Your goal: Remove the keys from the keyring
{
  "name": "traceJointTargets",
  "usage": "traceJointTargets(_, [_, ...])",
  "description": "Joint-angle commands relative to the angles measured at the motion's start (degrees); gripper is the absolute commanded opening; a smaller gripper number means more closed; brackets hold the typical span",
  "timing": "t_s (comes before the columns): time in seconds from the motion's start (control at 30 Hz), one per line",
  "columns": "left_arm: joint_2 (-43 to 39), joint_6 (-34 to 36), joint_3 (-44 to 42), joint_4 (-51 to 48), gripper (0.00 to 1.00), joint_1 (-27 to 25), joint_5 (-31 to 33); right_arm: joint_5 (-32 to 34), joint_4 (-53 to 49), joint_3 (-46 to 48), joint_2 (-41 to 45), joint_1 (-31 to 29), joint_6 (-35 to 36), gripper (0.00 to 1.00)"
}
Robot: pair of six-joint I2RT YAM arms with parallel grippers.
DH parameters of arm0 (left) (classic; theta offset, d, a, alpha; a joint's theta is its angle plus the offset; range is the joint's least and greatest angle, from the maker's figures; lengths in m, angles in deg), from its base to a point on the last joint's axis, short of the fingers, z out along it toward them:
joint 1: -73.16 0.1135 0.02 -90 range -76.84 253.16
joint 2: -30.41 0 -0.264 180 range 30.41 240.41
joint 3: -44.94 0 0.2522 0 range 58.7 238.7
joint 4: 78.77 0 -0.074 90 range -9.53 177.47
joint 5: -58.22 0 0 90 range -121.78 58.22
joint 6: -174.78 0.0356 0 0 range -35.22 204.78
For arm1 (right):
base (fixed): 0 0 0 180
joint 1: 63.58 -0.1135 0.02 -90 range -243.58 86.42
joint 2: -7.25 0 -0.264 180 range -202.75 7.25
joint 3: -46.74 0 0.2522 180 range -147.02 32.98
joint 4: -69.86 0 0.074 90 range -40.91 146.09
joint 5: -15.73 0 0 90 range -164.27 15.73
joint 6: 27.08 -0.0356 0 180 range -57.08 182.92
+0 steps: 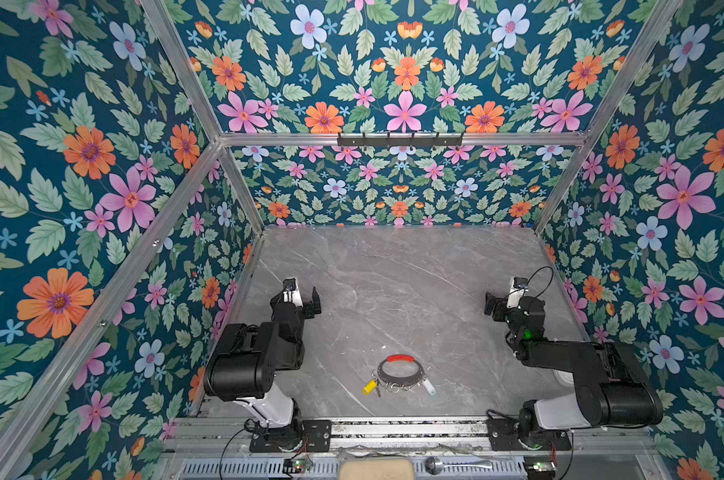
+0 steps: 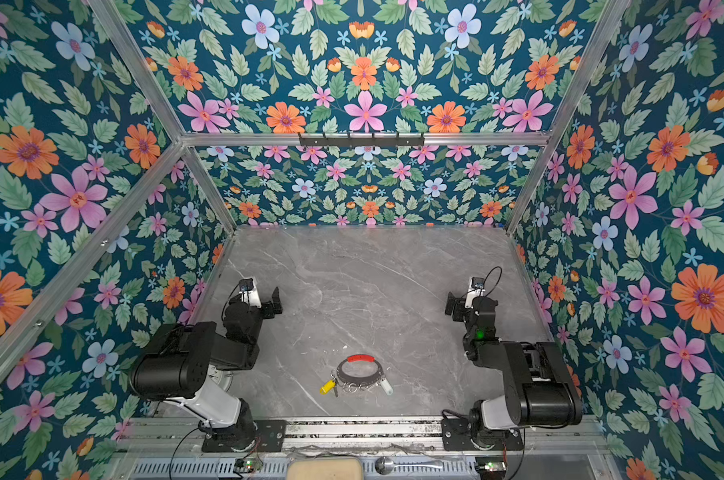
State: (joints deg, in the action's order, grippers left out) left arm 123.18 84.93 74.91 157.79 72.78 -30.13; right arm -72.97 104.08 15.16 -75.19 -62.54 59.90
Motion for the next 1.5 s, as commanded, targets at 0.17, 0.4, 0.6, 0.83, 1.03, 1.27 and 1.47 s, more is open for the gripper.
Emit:
traceJointTargets(0.17, [-0.1, 0.3, 0.1, 1.8, 1.0, 0.0, 0.1, 0.4, 2.1, -0.2, 0.0, 0.0, 0.1, 0.99])
traceJointTargets(0.4, [0.0, 0.3, 0.1, 1.8, 1.0, 0.0, 0.1, 0.4, 2.2, -0.2, 0.0, 0.0, 0.1, 0.99])
traceJointTargets(0.6, [0.0, 0.3, 0.1, 1.8, 1.0, 0.0, 0.1, 0.4, 2.1, -0.2, 0.0, 0.0, 0.1, 0.99])
traceJointTargets(0.83, [-0.1, 0.3, 0.1, 1.8, 1.0, 0.0, 0.1, 0.5, 2.1, -0.2, 0.0, 0.0, 0.1, 0.99])
traceJointTargets(1.03, [-0.1, 0.3, 0.1, 1.8, 1.0, 0.0, 0.0, 0.5, 2.1, -0.2, 0.0, 0.0, 0.1, 0.99])
traceJointTargets(1.27, [0.0, 0.2, 0.1, 1.7, 1.0, 0.1, 0.0, 0.1, 1.8, -0.4, -0.1, 0.1, -0.1, 0.99])
traceJointTargets(1.47, [-1.4, -0.1, -0.7, 2.3, 1.0, -0.1, 1.6, 1.1, 1.3, 0.0, 2.0, -0.1, 0.1, 0.99])
